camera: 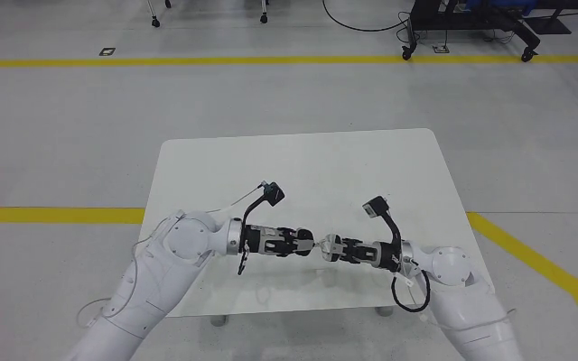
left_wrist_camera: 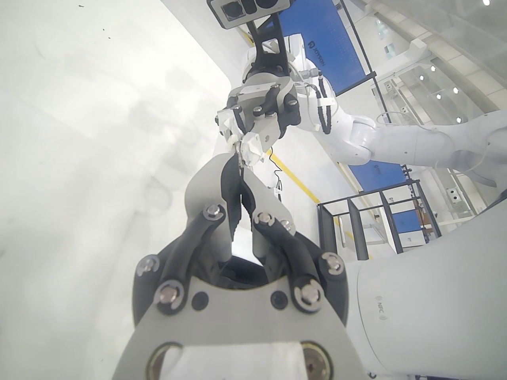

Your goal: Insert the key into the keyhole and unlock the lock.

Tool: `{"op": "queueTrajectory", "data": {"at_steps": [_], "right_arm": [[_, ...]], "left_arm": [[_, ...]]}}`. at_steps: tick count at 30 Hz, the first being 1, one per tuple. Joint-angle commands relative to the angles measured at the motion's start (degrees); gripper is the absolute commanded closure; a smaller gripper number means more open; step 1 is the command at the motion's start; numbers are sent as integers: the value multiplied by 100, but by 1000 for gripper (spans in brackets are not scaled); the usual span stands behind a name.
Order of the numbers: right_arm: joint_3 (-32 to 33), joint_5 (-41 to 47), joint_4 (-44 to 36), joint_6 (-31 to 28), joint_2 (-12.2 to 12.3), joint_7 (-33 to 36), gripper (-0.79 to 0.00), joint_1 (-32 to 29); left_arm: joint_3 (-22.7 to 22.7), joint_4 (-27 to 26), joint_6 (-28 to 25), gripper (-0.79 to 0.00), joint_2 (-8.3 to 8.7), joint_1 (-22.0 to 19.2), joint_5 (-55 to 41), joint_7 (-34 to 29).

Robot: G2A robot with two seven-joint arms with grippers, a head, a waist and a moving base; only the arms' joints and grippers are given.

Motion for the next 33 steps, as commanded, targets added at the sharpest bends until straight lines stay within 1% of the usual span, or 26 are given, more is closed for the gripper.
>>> {"op": "queueTrajectory", "data": {"at_steps": [1,10,13,15,17,25,26,27,29,33], "right_arm": [[3,23,9,-10,3,-19,-252,2],[-15,14,11,-7,20,-87,-166,6],[-33,1,7,-3,25,-96,-117,7],[-41,-11,6,2,28,-110,-71,7],[-52,-29,1,8,32,-113,0,7],[-92,-40,0,51,52,-21,0,12],[-93,-31,0,50,55,-13,0,13],[-96,-23,-2,45,57,-4,0,13],[-93,9,-7,8,61,3,0,12],[-40,180,3,-92,69,-23,0,2]], "left_arm": [[17,5,2,0,1,-4,10,-8],[86,13,13,0,8,-22,-3,-88],[101,21,23,0,9,-33,-4,-94],[106,28,37,0,12,-40,-7,-96],[111,29,37,0,14,-43,1,-88],[138,18,137,0,21,-53,121,-1],[136,17,146,-15,22,-52,119,13],[138,13,157,-314,23,-51,120,16],[143,6,173,-785,25,-51,119,12],[40,-65,191,-785,58,-21,139,67]]}}
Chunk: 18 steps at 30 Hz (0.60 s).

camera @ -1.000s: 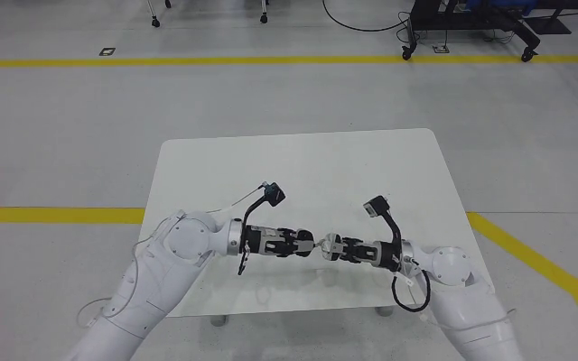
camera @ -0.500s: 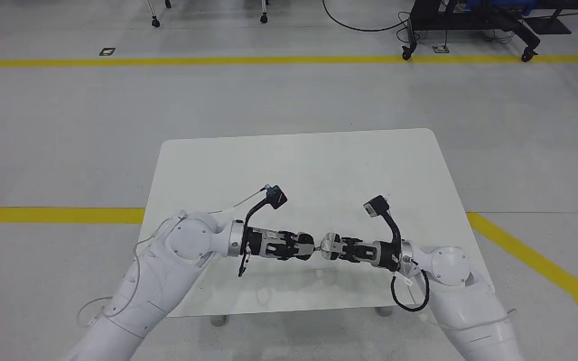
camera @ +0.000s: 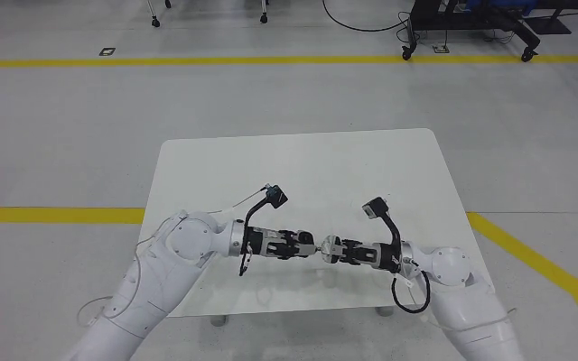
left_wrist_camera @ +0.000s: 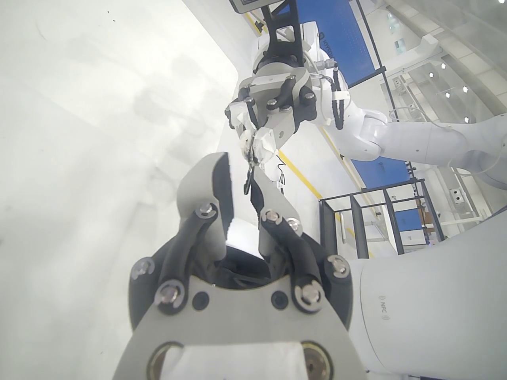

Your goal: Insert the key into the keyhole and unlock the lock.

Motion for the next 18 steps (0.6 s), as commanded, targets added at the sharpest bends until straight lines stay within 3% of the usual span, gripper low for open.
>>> {"op": "queueTrajectory", "data": {"at_steps": [1,6,9,15,18], "right_arm": [[43,132,13,-59,4,-21,0,-6],[336,659,110,-428,23,-187,0,-33],[597,1087,169,-746,38,-335,0,-135],[783,1294,184,-945,50,-463,0,-214],[783,1294,184,-945,50,-463,0,-214]], "left_arm": [[-139,-51,-25,-785,41,53,19,52],[-988,-462,-134,-785,303,544,22,5],[-1740,-1275,75,-785,538,1156,201,-347],[-3438,-3603,1745,-785,917,2810,1826,-664],[-3818,-4125,2551,-785,981,3341,2672,-577]]}}
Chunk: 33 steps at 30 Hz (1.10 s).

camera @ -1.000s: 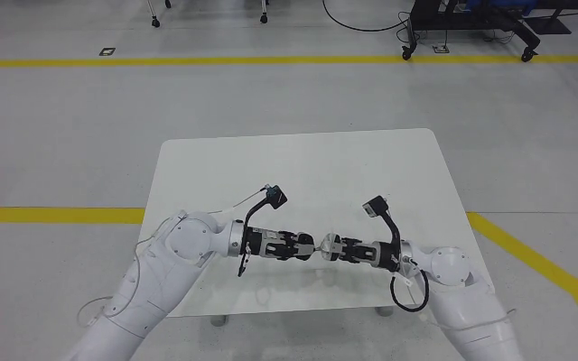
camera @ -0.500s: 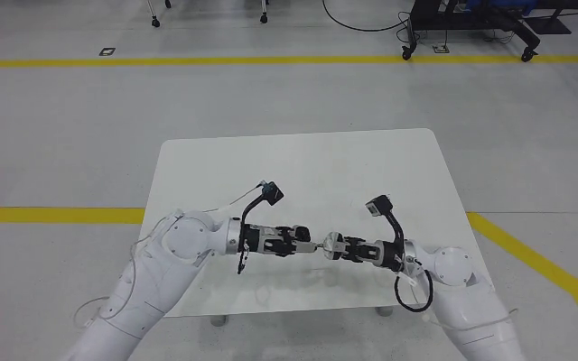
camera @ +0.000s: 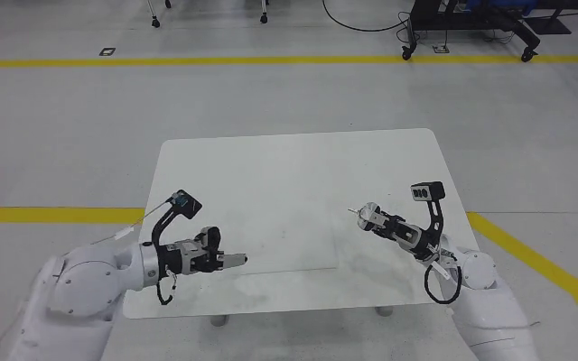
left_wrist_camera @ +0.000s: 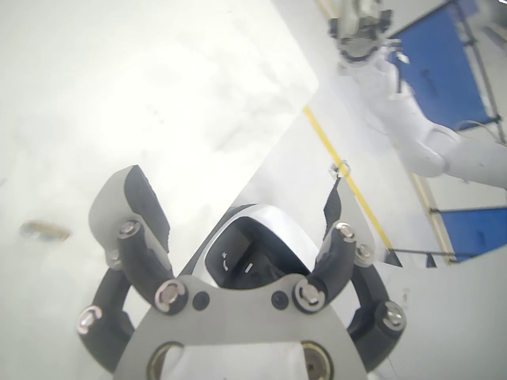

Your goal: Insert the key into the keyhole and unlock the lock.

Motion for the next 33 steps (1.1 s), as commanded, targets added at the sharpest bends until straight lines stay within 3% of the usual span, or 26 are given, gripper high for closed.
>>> {"op": "queueTrajectory", "data": {"at_steps": [1,6,13,14,16,22,33], "right_arm": [[0,0,0,0,0,0,0,0],[0,0,0,0,0,0,0,0],[0,0,0,0,0,0,0,0],[0,0,0,0,0,0,0,0],[0,0,0,0,0,0,0,0],[0,0,0,0,0,0,0,0],[0,0,0,0,0,0,0,0]], "left_arm": [[-140,-176,558,-785,21,262,534,86],[213,297,1556,-785,32,120,1571,44],[981,1962,2166,-785,-66,-978,1593,-42],[1074,2151,2221,-767,-83,-1103,1576,-25],[1232,2442,2313,-640,-112,-1284,1562,-2],[1426,2792,2308,-354,-162,-1525,1327,140],[1378,2759,2406,-342,-122,-1452,1442,220]]}}
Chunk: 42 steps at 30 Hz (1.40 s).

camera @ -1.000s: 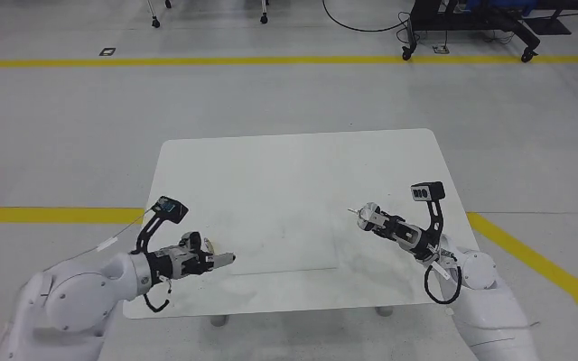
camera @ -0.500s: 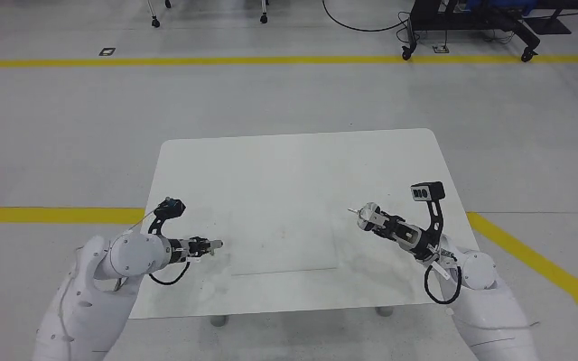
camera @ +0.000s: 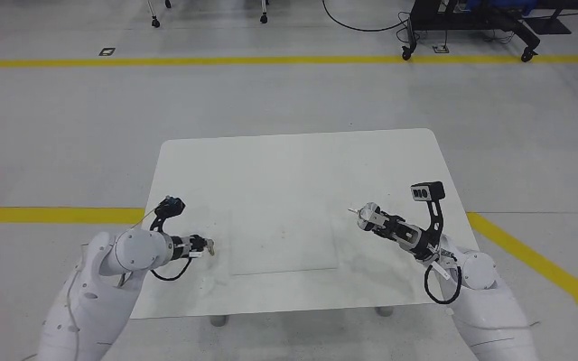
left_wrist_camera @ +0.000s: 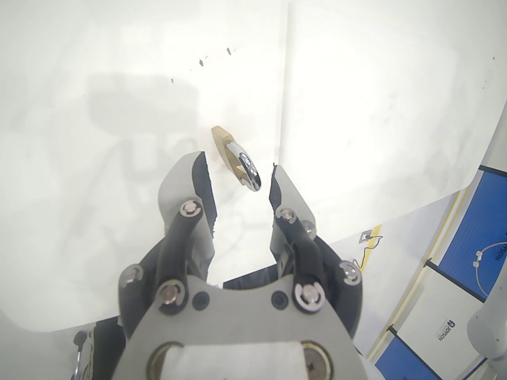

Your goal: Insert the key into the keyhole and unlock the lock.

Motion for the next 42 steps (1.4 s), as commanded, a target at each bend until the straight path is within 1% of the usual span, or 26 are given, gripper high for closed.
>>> {"op": "queueTrajectory", "data": {"at_steps": [1,4,6,14,19,20,21,23,24,29,34,42], "right_arm": [[0,0,0,0,0,0,0,0],[0,0,0,0,0,0,0,0],[0,0,0,0,0,0,0,0],[0,0,0,0,0,0,0,0],[0,0,0,0,0,0,0,0],[0,0,0,0,0,0,0,0],[0,0,0,0,0,0,0,0],[0,0,0,0,0,0,0,0],[0,0,0,0,0,0,0,0],[0,0,0,0,0,0,0,0],[0,0,0,0,0,0,0,0],[0,0,0,0,0,0,0,0]], "left_arm": [[8,-27,-55,-360,6,18,9,3],[57,-23,-72,-363,4,3,-1,4],[91,17,-25,-345,5,-38,70,12],[162,173,-24,-320,-2,-168,23,28],[193,201,31,-283,2,-190,84,55],[206,209,40,-262,3,-194,111,61],[223,212,42,-212,3,-198,131,60],[251,219,13,-15,3,-209,137,53],[257,225,12,0,4,-214,148,62],[295,212,-68,0,13,-224,220,52],[404,230,-256,0,22,-271,379,-47],[751,329,-193,0,-12,-513,829,-142]]}}
